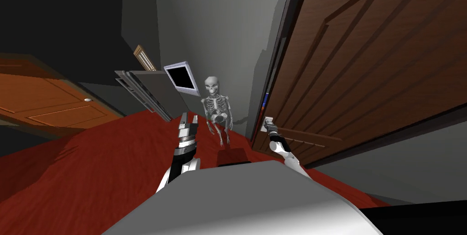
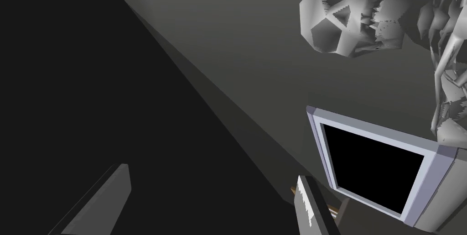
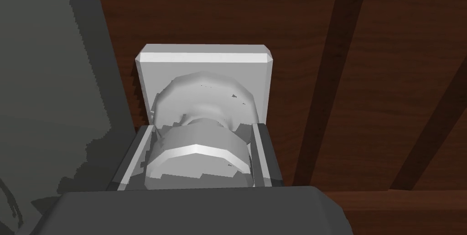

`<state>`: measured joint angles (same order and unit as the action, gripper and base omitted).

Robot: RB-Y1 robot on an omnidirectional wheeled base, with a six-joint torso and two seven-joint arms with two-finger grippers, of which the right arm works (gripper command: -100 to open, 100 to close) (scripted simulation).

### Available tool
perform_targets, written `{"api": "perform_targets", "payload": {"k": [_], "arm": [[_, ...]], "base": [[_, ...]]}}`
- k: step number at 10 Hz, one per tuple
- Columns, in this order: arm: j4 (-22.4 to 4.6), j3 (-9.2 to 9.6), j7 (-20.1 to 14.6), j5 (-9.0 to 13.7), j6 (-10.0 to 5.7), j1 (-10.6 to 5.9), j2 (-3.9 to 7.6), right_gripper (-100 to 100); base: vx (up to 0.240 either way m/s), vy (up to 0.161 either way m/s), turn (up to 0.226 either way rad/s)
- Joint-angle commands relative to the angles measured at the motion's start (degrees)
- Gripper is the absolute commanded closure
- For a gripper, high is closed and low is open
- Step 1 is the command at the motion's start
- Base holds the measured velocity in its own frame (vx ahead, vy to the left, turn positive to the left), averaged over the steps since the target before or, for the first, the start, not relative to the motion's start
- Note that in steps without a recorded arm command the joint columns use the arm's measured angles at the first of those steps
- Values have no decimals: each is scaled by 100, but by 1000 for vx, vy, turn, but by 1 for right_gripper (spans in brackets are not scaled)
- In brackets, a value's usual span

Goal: Pull the door open

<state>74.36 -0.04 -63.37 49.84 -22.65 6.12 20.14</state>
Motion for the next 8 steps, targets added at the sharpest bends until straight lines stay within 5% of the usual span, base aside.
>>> {"api": "perform_targets", "payload": {"k": [1,8], "arm": [[0,0,0,0,0,0,0,100],[298,518,-469,-42,-151,316,450,100]], "base": [[-89,-8,35],[-246,-44,139]]}}
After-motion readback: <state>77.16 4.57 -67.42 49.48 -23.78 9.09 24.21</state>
